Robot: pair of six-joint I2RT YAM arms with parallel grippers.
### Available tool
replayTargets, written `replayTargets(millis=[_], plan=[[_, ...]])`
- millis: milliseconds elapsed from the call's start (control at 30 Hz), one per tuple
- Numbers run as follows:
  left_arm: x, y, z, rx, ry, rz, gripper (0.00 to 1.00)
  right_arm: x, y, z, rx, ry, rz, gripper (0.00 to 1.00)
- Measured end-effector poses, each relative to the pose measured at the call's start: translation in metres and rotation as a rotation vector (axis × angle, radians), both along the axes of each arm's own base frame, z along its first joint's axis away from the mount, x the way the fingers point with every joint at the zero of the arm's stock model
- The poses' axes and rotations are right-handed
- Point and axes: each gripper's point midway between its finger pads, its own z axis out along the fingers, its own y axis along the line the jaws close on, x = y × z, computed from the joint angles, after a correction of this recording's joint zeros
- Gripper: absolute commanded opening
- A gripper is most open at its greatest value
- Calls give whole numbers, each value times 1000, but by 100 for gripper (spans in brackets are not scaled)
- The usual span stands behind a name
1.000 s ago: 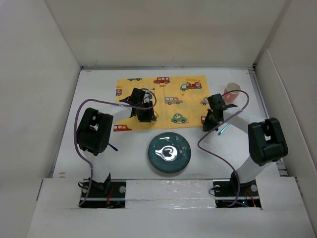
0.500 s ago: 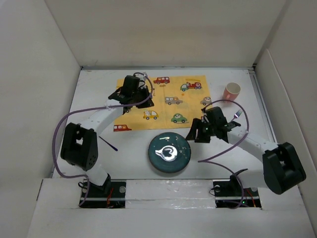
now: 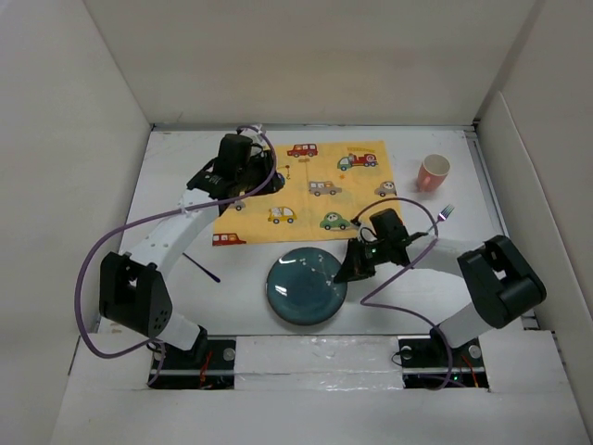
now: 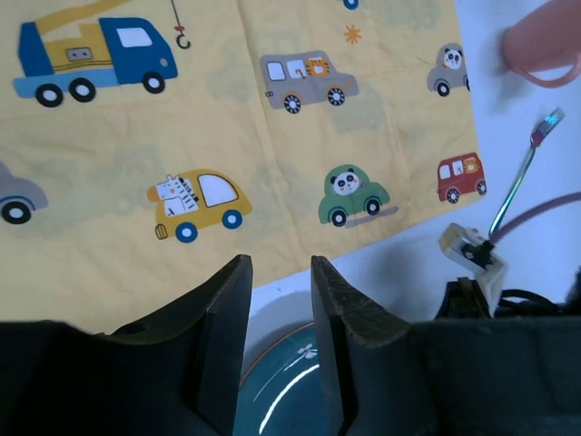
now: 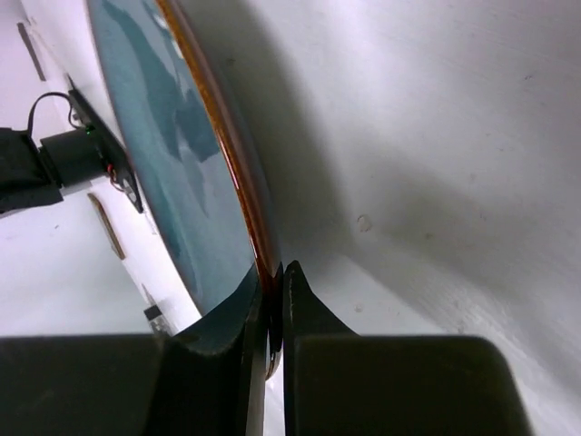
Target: Set the dinner table for one person
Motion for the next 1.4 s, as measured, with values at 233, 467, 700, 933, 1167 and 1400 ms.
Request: replayTargets(millis=[233,467,700,933,1167,1400], plan=[[15,20,34,52,-80,66,35,52,-11,61,-22,-93,-120,0],[27,33,58,50,-141,105,35,204,-6,147,36,-339,-353,0],[14,28,31,44,-79,60,35,296,2,107,67,-239,-492,0],[9,27,16,45,-46,52,35,299,12,28,52,1,-560,14],[11,24,18,27,-58,45,35,290,13,35,51,21,-561,62],[15,23,10,36,-44,46,27,273,-21,64,-107,-75,-546,8]])
